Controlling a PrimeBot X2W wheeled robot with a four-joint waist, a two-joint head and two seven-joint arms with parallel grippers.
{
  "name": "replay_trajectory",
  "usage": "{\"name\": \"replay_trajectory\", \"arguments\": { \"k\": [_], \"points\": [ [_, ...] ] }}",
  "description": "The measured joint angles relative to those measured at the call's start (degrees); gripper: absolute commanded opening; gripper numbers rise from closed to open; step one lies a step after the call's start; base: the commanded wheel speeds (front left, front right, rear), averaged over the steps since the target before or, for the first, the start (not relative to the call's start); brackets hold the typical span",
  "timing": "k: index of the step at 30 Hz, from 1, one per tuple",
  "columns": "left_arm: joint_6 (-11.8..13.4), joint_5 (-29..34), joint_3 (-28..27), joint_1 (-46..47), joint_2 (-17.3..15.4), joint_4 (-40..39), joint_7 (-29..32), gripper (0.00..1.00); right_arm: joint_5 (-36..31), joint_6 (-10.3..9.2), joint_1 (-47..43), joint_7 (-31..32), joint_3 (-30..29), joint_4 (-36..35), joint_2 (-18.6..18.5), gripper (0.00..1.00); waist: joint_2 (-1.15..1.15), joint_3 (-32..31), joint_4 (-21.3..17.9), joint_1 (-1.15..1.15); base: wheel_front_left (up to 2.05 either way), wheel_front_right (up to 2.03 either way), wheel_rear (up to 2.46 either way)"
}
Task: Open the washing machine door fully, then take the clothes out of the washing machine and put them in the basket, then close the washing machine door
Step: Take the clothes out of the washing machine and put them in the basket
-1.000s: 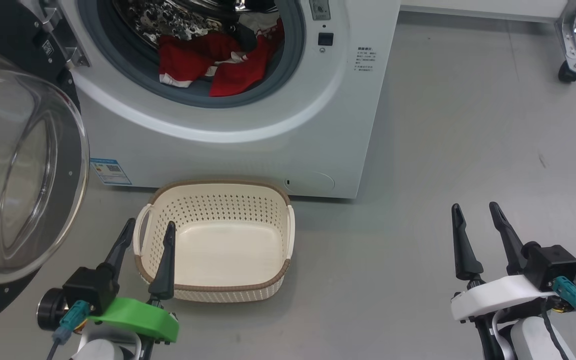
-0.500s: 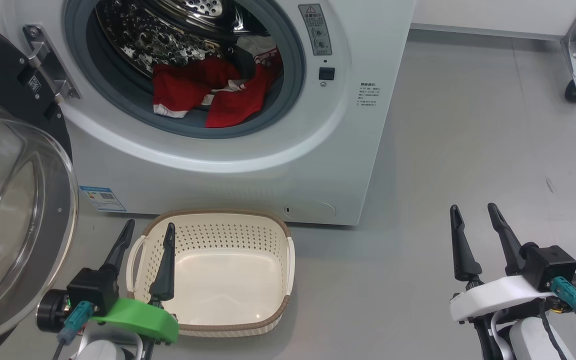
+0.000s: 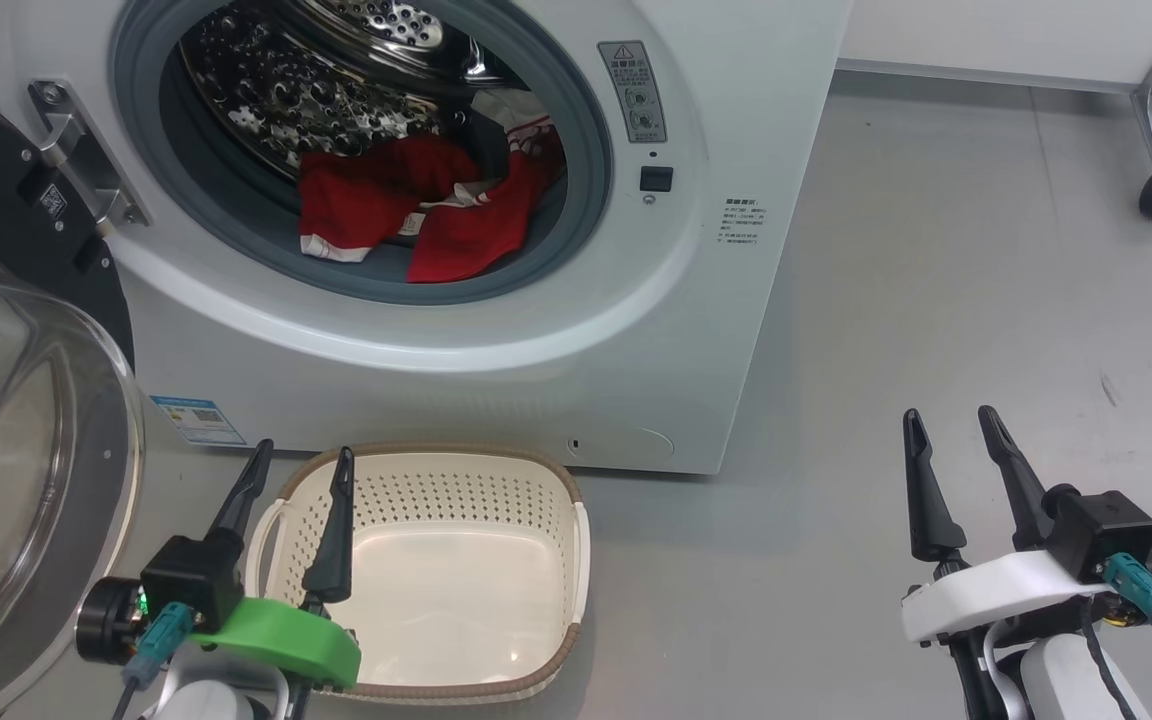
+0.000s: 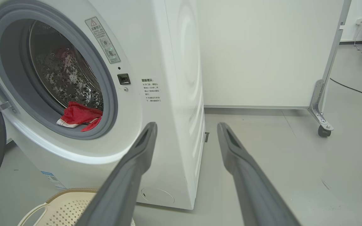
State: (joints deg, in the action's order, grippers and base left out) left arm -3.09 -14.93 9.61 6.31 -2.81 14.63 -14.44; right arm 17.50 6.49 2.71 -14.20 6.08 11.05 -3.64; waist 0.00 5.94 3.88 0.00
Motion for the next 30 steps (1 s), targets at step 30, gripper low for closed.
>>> {"name": "replay_trajectory", "arguments": {
  "k": [30],
  "points": [
    [0.0,0.4,-0.3,0.0,0.1,0.0,0.0,1.00,0.0,0.19,0.0,0.0,-0.4,0.0,0.2,1.00,0.00,0.2,-0.1,0.00,0.02,-0.02,0.00]
  ]
}}
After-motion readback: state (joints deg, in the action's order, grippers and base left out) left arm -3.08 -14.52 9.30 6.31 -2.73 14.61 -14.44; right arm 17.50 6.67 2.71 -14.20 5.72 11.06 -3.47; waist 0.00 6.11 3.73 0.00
